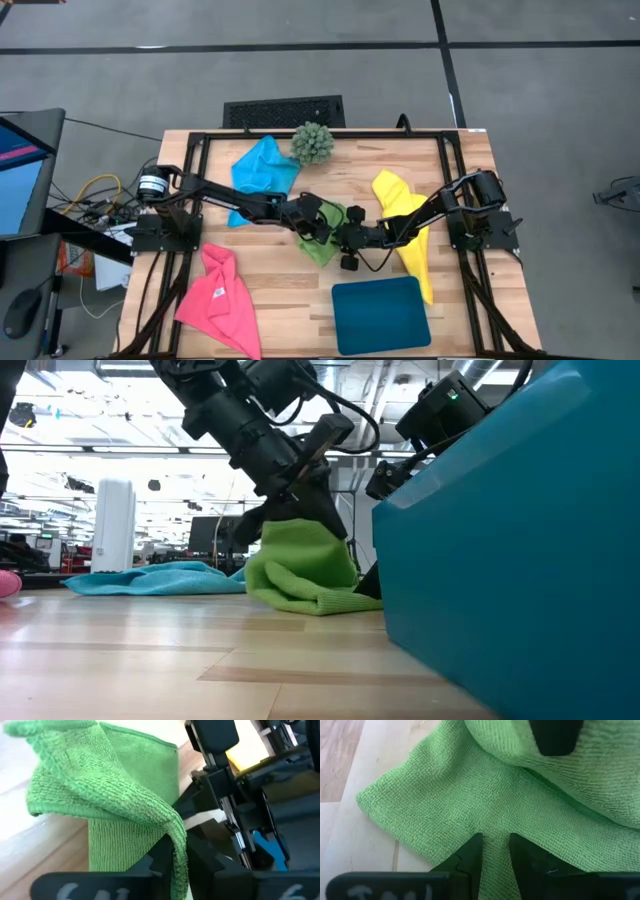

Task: Fold microfiber towels
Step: Fold the green microfiber cloth

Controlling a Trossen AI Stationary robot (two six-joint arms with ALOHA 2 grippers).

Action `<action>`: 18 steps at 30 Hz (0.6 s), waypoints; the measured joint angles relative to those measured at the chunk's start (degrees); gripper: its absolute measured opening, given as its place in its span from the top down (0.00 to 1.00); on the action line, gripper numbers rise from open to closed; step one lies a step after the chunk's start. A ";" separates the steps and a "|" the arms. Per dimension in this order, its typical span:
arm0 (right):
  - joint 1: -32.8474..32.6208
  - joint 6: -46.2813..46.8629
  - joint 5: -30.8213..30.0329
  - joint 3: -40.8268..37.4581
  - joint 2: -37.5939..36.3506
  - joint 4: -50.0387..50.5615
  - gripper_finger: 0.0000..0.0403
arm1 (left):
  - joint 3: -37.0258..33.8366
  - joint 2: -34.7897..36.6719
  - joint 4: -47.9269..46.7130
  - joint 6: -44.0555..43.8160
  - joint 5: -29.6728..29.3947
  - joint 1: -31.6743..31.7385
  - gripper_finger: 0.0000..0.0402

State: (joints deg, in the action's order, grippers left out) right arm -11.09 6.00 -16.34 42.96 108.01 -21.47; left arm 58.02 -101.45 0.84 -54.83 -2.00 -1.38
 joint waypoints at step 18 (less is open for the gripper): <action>0.83 -0.44 0.00 0.00 0.00 -0.09 0.70 | -0.04 0.02 4.52 -4.61 -0.39 -2.18 0.58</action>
State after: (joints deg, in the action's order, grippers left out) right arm -10.26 5.56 -16.34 42.96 108.01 -21.56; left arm 57.98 -101.43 5.36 -59.44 -2.39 -3.55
